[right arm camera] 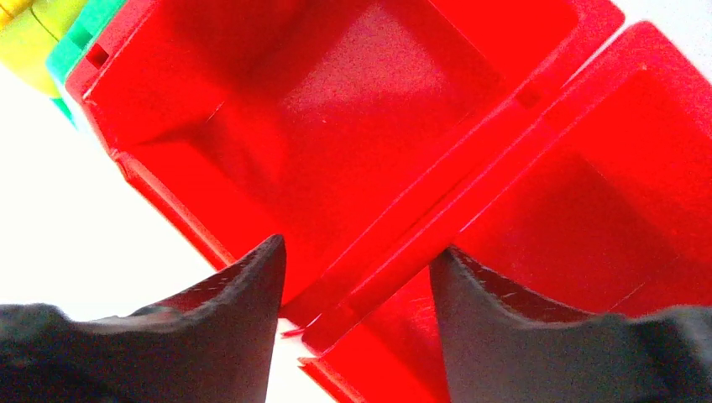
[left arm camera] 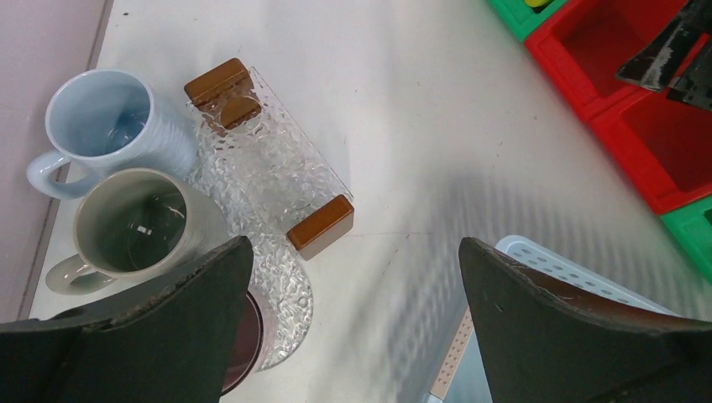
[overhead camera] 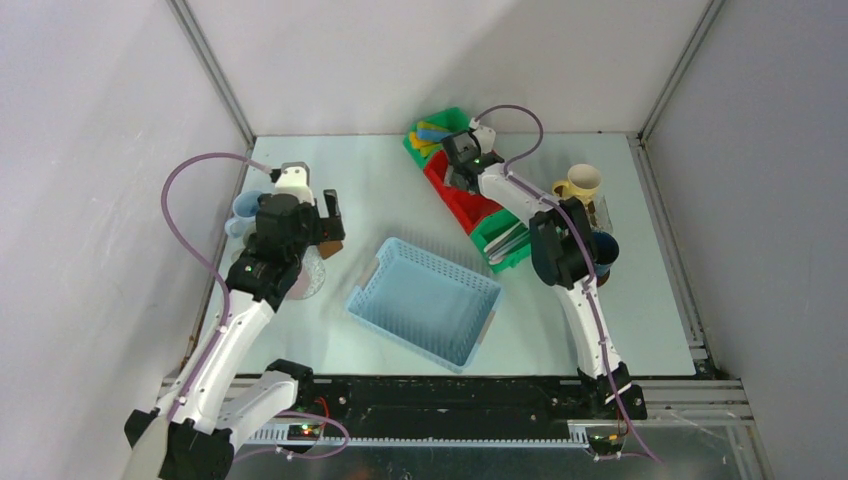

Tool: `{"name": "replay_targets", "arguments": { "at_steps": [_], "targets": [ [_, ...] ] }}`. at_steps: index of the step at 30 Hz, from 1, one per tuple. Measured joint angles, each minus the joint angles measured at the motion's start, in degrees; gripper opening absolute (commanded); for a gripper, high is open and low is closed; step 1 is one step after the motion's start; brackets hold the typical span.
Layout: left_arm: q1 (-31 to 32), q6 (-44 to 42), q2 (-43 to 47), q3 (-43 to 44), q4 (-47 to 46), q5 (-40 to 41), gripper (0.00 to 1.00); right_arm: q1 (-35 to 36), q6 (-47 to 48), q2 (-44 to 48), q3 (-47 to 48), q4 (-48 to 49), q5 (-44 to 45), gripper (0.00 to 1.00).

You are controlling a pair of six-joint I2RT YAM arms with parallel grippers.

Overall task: Prepare toiletry sets of a toothbrush and toothpaste on the tray
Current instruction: Adjust the storage box at the center of the board.

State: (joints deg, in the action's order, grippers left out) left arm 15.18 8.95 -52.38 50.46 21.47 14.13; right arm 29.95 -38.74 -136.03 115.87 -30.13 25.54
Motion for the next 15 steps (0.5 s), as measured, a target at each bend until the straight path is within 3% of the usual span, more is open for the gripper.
{"name": "replay_targets", "arguments": {
  "at_steps": [6, 15],
  "targets": [
    [-0.07, -0.02, 0.28, -0.02, 0.0, 0.79, 1.0, -0.26, -3.3, 0.94, -1.77, 1.57, -1.25, 0.3],
    [-0.13, -0.07, 0.76, -0.11, 0.0, 1.31, 0.98, 1.7, -0.11, 5.88, -10.03, 6.27, -4.28, 0.26]
  ]
}}
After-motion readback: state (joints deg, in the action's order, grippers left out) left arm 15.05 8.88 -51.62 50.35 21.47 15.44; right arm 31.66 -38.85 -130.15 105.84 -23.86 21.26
